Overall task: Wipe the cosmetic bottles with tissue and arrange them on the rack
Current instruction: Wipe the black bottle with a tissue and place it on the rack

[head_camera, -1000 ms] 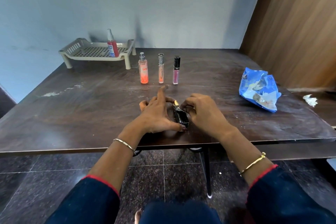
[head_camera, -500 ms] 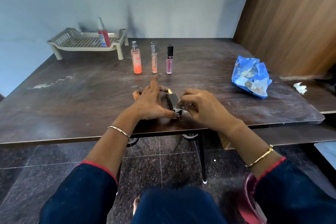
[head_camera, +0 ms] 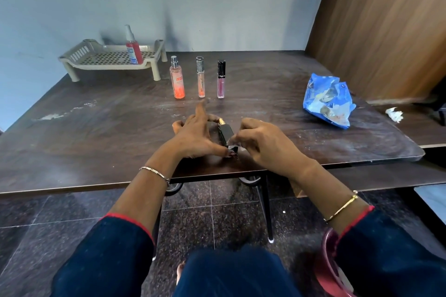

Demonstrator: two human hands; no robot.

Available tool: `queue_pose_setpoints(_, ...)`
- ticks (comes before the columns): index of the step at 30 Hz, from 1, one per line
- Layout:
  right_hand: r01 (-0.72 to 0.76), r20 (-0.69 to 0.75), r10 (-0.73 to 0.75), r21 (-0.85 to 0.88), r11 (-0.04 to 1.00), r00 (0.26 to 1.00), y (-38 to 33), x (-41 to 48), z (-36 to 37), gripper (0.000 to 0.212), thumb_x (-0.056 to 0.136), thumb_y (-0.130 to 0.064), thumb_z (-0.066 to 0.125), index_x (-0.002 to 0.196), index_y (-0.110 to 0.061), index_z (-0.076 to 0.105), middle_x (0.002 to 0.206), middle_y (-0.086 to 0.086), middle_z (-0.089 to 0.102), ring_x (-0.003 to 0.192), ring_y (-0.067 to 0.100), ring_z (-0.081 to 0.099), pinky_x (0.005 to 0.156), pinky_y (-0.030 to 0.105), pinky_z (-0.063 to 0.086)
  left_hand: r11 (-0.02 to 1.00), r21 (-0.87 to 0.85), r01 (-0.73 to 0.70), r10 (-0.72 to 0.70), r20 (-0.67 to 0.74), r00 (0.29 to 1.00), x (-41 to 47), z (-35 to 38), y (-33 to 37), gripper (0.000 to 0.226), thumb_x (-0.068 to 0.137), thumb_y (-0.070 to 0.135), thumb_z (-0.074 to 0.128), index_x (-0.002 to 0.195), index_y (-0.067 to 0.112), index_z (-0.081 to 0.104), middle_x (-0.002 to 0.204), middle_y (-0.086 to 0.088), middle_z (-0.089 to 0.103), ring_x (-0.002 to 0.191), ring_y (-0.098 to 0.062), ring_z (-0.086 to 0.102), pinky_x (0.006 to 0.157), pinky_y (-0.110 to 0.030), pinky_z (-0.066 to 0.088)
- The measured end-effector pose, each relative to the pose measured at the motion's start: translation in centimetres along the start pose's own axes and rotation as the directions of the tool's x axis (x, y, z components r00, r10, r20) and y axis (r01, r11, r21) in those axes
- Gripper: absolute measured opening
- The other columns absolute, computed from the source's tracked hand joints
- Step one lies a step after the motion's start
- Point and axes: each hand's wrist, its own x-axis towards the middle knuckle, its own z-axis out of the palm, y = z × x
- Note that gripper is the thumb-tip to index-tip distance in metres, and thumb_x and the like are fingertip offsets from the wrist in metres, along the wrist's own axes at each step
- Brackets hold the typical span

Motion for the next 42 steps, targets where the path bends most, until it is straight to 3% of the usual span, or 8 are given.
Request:
queue_pose_setpoints(7, 0.024, -0.055, -0.03, -0.112, 0.993, 0.998, -0.4, 1.8, 0.4, 0.019, 0.08, 0.002, 0.059, 0.087, -0.01, 0.072, 0.081, 0.007, 0.055, 0.068, 0.028, 0.056, 0.058, 0.04, 0.049, 1.0, -0.017, 0.012, -0.013, -0.002, 1.0, -0.2, 0.0, 0.2, 0.119, 0.056, 0.038, 0.086, 0.143, 0.029, 0.006, 0.123, 0.015, 0.05, 0.127, -0.015, 0.035, 0.089, -0.028, 0.009)
queue_pose_setpoints(20, 0.225, 0.082, -0.21, -0.316, 0.922, 0.974, -1.3, 1.5, -0.3, 0.019, 0.067, 0.003, 0.069, 0.079, -0.013, 0.07, 0.087, 0.004, 0.061, 0.067, 0.024, 0.061, 0.049, 0.029, 0.046, 0.999, 0.028, 0.033, -0.032, -0.019, 0.999, 0.0, 0.1, 0.5, 0.122, 0.054, 0.036, 0.085, 0.145, 0.023, 0.004, 0.115, 0.018, 0.049, 0.126, -0.014, 0.038, 0.088, -0.03, 0.01)
queue_pose_setpoints(24, 0.165, 0.076, -0.149, -0.324, 0.932, 0.986, -0.8, 3.7, 0.2, 0.016, 0.069, 0.004, 0.068, 0.076, -0.01, 0.067, 0.078, 0.007, 0.057, 0.065, 0.028, 0.059, 0.05, 0.028, 0.037, 0.999, 0.02, 0.045, -0.045, 0.0, 0.999, -0.1, 0.0, 0.7, 0.122, 0.057, 0.035, 0.086, 0.145, 0.023, 0.003, 0.124, 0.011, 0.05, 0.129, -0.016, 0.034, 0.09, -0.028, 0.009)
queue_pose_setpoints(31, 0.188, 0.065, -0.176, -0.319, 0.929, 0.982, -1.0, 2.2, 0.1, 0.018, 0.07, 0.004, 0.064, 0.081, -0.011, 0.068, 0.079, 0.005, 0.056, 0.067, 0.025, 0.058, 0.055, 0.031, 0.044, 0.999, 0.026, 0.039, -0.039, 0.012, 0.999, -0.1, -0.1, 0.4, 0.125, 0.056, 0.038, 0.085, 0.145, 0.026, -0.003, 0.122, 0.017, 0.051, 0.128, -0.015, 0.036, 0.091, -0.031, 0.011)
queue_pose_setpoints(34, 0.075, -0.003, -0.076, -0.141, 0.987, 0.997, -0.4, 1.4, 0.1, 0.019, 0.074, 0.003, 0.063, 0.083, -0.011, 0.073, 0.078, 0.003, 0.058, 0.068, 0.023, 0.058, 0.06, 0.032, 0.047, 0.998, 0.053, 0.036, -0.036, 0.003, 0.999, -0.1, 0.0, 0.4, 0.126, 0.057, 0.041, 0.084, 0.146, 0.027, -0.005, 0.125, 0.018, 0.05, 0.129, -0.014, 0.035, 0.091, -0.031, 0.012)
queue_pose_setpoints(36, -0.133, -0.1, 0.156, 0.207, 0.969, 0.983, 0.3, 1.5, -0.1, 0.017, 0.08, 0.005, 0.064, 0.084, -0.009, 0.074, 0.078, 0.0, 0.06, 0.07, 0.016, 0.059, 0.064, 0.023, 0.048, 0.995, 0.096, 0.014, -0.017, 0.033, 0.999, -0.1, -0.2, 0.5, 0.13, 0.057, 0.047, 0.083, 0.146, 0.027, -0.01, 0.132, 0.015, 0.047, 0.131, -0.016, 0.034, 0.096, -0.034, 0.015)
queue_pose_setpoints(39, -0.293, -0.11, 0.552, 0.753, 0.589, 0.827, 1.1, 1.4, -0.7, 0.014, 0.085, 0.007, 0.062, 0.085, -0.004, 0.07, 0.084, 0.006, 0.067, 0.07, 0.002, 0.063, 0.062, 0.014, 0.051, 0.987, 0.157, -0.033, 0.017, 0.1, 0.995, 0.0, -0.3, 1.2, 0.14, 0.049, 0.06, 0.077, 0.146, 0.028, -0.017, 0.14, 0.006, 0.04, 0.13, -0.022, 0.036, 0.103, -0.039, 0.019)
queue_pose_setpoints(42, -0.328, -0.085, 0.63, 0.796, 0.509, 0.772, 1.4, 1.2, -0.7, 0.015, 0.085, 0.009, 0.061, 0.083, -0.004, 0.069, 0.075, 0.002, 0.066, 0.063, -0.002, 0.063, 0.06, 0.013, 0.051, 0.964, 0.265, -0.023, -0.009, 0.118, 0.993, 0.4, -0.4, 2.1, 0.136, 0.045, 0.064, 0.065, 0.147, 0.025, -0.016, 0.137, -0.003, 0.044, 0.129, -0.026, 0.034, 0.104, -0.043, 0.022)
